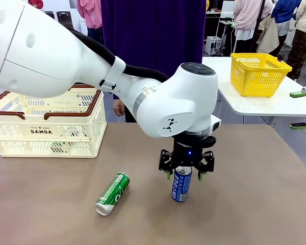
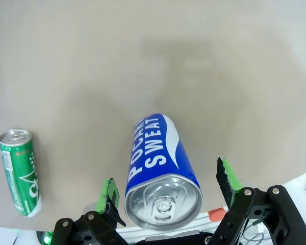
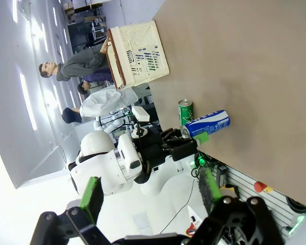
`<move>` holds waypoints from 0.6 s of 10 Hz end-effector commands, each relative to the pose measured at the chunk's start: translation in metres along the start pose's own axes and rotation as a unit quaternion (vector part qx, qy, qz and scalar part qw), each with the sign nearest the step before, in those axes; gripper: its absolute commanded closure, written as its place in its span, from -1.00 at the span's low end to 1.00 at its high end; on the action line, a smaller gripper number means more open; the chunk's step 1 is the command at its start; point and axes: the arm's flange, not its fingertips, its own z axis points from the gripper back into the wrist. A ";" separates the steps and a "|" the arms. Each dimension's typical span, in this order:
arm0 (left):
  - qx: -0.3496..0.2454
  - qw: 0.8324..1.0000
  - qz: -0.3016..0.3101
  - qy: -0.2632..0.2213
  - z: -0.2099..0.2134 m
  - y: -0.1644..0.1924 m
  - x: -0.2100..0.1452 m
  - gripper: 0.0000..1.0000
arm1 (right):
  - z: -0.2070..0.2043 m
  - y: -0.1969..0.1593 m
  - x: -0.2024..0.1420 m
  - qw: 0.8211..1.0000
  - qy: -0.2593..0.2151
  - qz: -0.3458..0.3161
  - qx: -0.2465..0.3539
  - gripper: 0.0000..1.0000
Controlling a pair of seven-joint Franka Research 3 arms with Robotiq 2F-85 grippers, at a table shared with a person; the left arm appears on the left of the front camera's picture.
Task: Place the drinks into the Shopping basket.
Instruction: Pick up one drink and place it into the Shopping basket.
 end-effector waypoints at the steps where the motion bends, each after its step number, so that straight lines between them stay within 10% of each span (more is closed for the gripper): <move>1: 0.003 1.000 0.010 -0.027 -0.007 -0.003 -0.001 -1.00 | 0.001 0.002 0.000 1.000 0.001 0.006 0.008 -1.00; 2: 0.003 0.999 0.008 -0.032 -0.010 -0.003 -0.001 -1.00 | 0.001 0.002 0.000 1.000 0.001 0.006 0.008 -1.00; 4: 0.006 0.999 0.008 -0.034 -0.011 -0.003 -0.001 0.91 | 0.001 0.002 0.000 1.000 0.001 0.006 0.008 -1.00; 6: 0.004 0.999 0.008 -0.042 -0.005 0.000 -0.006 1.00 | 0.001 0.002 0.000 1.000 0.001 0.006 0.008 -1.00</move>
